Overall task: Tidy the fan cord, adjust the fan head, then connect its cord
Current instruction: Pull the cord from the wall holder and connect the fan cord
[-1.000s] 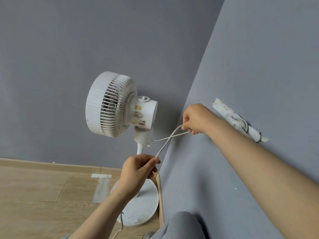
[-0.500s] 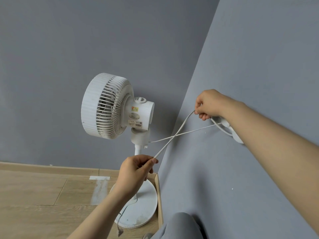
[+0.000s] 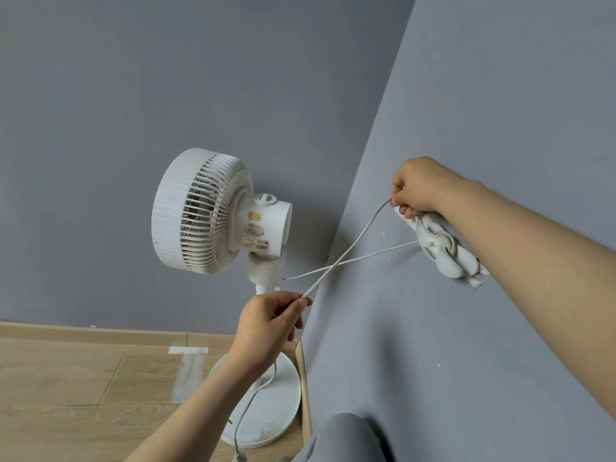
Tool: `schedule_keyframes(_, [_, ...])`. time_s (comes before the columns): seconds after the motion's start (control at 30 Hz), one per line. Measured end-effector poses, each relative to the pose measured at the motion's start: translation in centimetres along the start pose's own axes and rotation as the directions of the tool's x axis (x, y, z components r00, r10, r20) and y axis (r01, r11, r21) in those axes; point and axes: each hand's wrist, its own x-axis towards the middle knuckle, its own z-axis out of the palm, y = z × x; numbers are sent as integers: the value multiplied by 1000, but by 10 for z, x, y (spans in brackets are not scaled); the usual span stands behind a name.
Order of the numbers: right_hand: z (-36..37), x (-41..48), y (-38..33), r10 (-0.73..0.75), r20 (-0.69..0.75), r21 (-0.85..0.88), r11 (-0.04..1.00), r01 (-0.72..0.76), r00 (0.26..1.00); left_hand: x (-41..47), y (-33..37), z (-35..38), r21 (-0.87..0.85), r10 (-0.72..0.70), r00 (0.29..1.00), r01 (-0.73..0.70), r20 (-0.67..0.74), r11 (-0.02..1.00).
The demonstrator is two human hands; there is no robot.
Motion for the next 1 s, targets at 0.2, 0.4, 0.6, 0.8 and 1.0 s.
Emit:
schedule_keyframes(0.2, [-12, 0, -2, 129, -167, -61, 988, -141, 977, 1, 15, 2, 9, 33, 999, -33, 10, 999])
schedule_keyframes(0.4, [-22, -7, -3, 260, -231, -115, 949, -292, 937, -1, 29, 4, -12, 63, 998, -62, 15, 998])
schedule_keyframes(0.6, [-33, -24, -8, 343, -149, -144, 920, -363, 927, -3, 30, 6, -16, 61, 998, -60, 0, 998])
schedule_keyframes(0.8, [-21, -32, -16, 359, 88, -91, 932, -351, 929, -8, 25, 2, -14, 43, 998, -43, -47, 999])
schedule_keyframes(1.0, [-26, -46, -19, 336, 38, -129, 936, -329, 941, -12, 29, -3, -18, 57, 997, -58, -49, 998])
